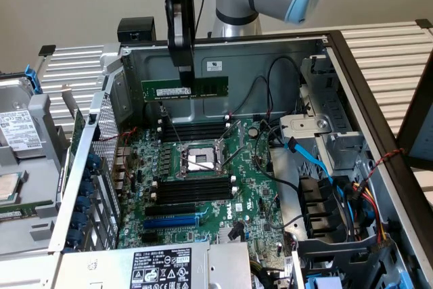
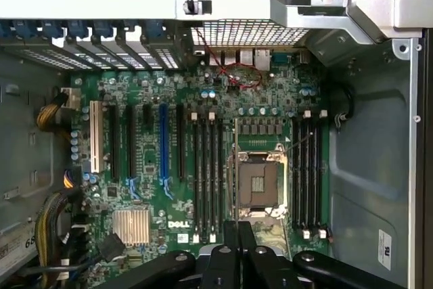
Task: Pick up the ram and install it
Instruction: 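Insert the ram into the slot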
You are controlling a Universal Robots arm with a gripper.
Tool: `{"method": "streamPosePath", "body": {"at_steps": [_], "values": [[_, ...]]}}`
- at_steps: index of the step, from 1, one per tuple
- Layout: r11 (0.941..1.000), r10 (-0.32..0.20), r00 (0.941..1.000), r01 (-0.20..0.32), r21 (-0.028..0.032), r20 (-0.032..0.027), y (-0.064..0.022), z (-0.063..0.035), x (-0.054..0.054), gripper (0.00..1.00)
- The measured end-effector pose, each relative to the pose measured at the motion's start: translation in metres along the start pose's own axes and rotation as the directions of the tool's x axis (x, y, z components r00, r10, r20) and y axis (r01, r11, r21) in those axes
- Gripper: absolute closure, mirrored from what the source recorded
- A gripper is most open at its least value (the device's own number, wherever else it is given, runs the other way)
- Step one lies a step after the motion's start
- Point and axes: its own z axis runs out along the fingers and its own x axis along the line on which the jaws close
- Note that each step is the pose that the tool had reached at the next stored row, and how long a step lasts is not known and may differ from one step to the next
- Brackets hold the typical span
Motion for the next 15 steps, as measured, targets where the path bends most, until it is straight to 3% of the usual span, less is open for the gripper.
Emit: {"method": "streamPosePath", "body": {"at_steps": [15], "values": [[0.9999,0.017,0.9999,-0.017,0.0006,0.0004,-0.0011,0.0163,0.005,0.88]]}}
